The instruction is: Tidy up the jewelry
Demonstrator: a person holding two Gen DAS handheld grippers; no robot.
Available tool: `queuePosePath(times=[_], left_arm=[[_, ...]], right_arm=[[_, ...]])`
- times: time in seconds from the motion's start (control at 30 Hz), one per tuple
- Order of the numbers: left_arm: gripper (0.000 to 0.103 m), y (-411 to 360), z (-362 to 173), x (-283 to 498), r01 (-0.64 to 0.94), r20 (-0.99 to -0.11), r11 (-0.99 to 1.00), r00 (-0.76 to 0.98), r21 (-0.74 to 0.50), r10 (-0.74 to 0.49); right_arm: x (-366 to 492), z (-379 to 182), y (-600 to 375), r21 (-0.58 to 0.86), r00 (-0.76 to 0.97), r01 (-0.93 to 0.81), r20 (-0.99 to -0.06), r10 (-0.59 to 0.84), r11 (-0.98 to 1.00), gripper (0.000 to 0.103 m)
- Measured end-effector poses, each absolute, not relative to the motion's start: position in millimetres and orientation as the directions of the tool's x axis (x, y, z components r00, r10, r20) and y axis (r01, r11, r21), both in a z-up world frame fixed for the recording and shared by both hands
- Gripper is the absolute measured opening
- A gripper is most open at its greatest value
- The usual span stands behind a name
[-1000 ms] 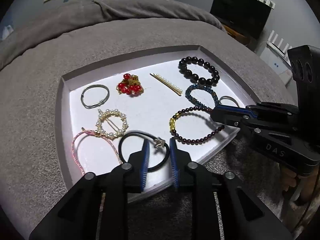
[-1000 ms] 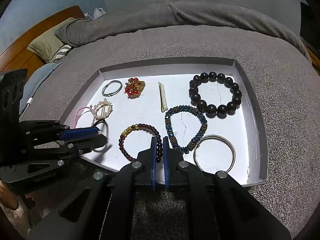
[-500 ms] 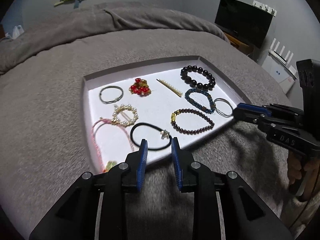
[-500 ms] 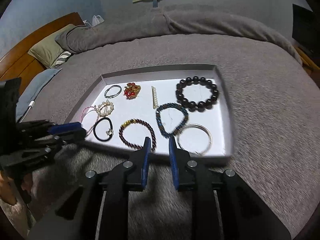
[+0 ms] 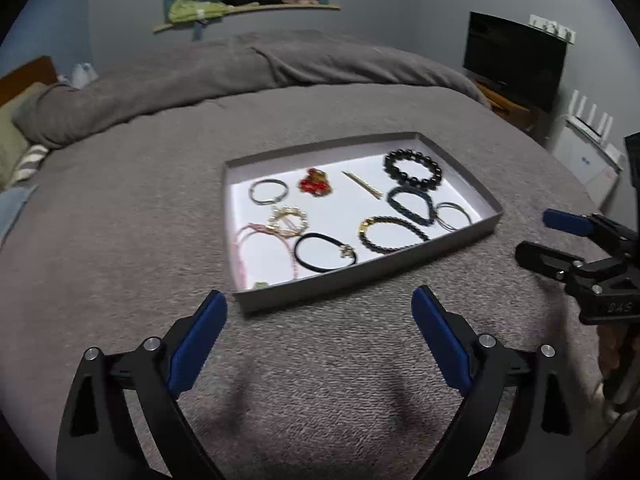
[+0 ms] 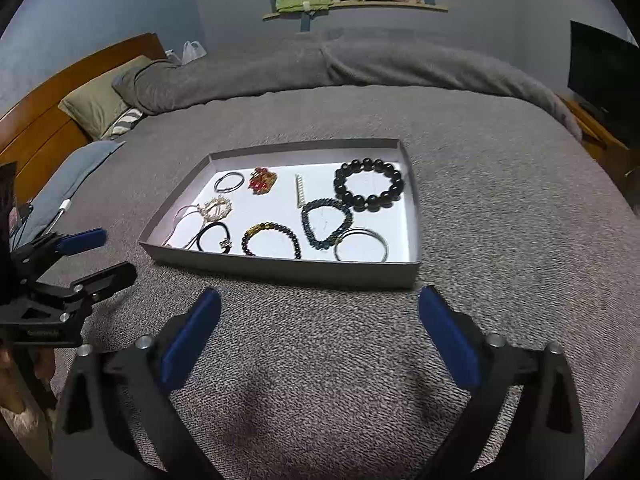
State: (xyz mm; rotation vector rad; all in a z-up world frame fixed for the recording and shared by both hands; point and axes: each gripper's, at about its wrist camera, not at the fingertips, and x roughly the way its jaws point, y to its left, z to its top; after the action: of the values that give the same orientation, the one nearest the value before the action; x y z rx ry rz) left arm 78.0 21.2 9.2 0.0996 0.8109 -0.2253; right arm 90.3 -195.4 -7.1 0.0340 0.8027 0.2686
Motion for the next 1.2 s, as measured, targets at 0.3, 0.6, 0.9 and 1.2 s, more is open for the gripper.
queuePosePath(times=[0.3, 0.6, 0.9, 1.2], left_arm=[[0.098, 29, 11, 72, 0.124, -0.709, 0.992, 0.701, 0.009, -0.081], [0.098, 33, 10, 67, 0.028, -0.698, 1.000, 0.715, -0.015, -0.030], [0.098, 25, 15, 62, 0.017, -0.654, 0.999, 0.757, 0.030, 0.007], [0.098, 21, 18, 59, 0.037, -0.642, 0.999, 0.766, 0.031, -0.009]], right_arm=[[84, -5, -200, 0.029, 0.720, -0.124, -0.686, 0.110, 0.992, 0.098], [75, -5, -194, -0.003, 0.720, -0.141, -0.687, 0.101, 0.990, 0.097], [74, -4, -193, 0.027, 0.733, -0.127, -0.671, 0.112, 0.992, 0.098], [75, -5, -196, 0.035, 0.736, -0.109, -0.669, 0.105, 0.993, 0.098]])
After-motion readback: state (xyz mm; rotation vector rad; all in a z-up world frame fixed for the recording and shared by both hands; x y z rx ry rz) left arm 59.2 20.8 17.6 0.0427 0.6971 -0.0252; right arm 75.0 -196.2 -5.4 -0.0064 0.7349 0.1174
